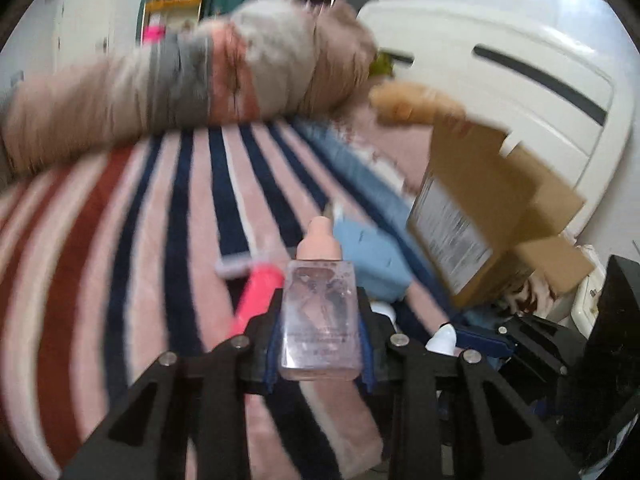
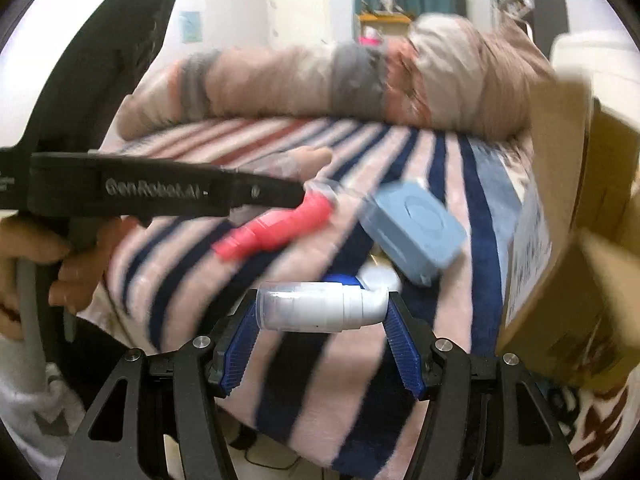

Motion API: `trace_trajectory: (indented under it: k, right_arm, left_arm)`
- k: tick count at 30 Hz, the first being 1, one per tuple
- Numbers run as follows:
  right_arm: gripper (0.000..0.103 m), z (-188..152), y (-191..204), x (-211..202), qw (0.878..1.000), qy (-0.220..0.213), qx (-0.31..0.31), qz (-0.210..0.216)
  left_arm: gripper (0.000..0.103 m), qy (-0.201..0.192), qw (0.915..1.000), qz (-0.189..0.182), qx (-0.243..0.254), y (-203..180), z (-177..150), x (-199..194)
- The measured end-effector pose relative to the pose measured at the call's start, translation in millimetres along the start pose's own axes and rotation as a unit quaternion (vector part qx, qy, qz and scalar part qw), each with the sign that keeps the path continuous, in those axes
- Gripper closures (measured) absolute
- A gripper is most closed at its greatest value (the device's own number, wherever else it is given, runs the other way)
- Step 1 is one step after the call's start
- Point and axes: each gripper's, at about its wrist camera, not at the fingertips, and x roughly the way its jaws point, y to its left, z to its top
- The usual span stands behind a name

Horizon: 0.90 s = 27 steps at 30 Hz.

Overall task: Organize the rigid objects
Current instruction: 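Carry both bottles into the cardboard box and open both tools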

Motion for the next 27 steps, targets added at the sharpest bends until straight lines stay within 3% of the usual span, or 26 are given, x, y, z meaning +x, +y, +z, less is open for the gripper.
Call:
trace_trajectory:
  k: [6,9,11,15,18,22,25,27]
  right_arm:
    - [0.045,48.2,-4.0,-66.6,0.996,-0.087,-0.028,0.017]
    - [0.045,67.8,-35.8,-101.9,0.993,-0.118,-0.005,-0.013]
    - [0.045,74.8,-58.5,-112.9,0.992,-0.116,0.011,-0.045]
    - [0.045,74.8,-121.8,-114.6,0.989,-0.074,0.057,-0.117]
    - [0.045,67.1,-159.0,-102.6,0.986,-0.030,0.071,-0.149]
    - [0.045,52.1,-181.9,-94.4,0.986,-0.006,0.067,-0.152]
    - [0.043,43.1,-186.3,-100.7,0.987,-0.005,0.058,-0.148]
    - [0.031,42.2,-185.4,-103.4,0.989,-0.007,0.057,-0.140]
  left_arm:
    - [0.075,-0.054,0.9965,-0.025,0.058,-40.9,53.3,-67.1]
    - [0.075,-0.062,0.9925,-0.059,0.087,-75.0,80.1,-74.2]
    - [0.075,-0.053,0.9891,-0.087,0.106,-100.6,99.7,-67.0]
    - [0.075,0.009,0.9817,-0.131,0.139,-156.1,131.4,-20.6]
    - [0.075,0.077,0.9764,-0.132,0.153,-187.5,142.7,29.0]
    - [0.075,0.138,0.9711,-0.106,0.163,-206.0,143.7,77.4]
    - [0.075,0.157,0.9691,-0.091,0.167,-212.4,139.4,89.3]
    - [0.075,0.164,0.9686,-0.080,0.169,-213.8,136.7,95.0]
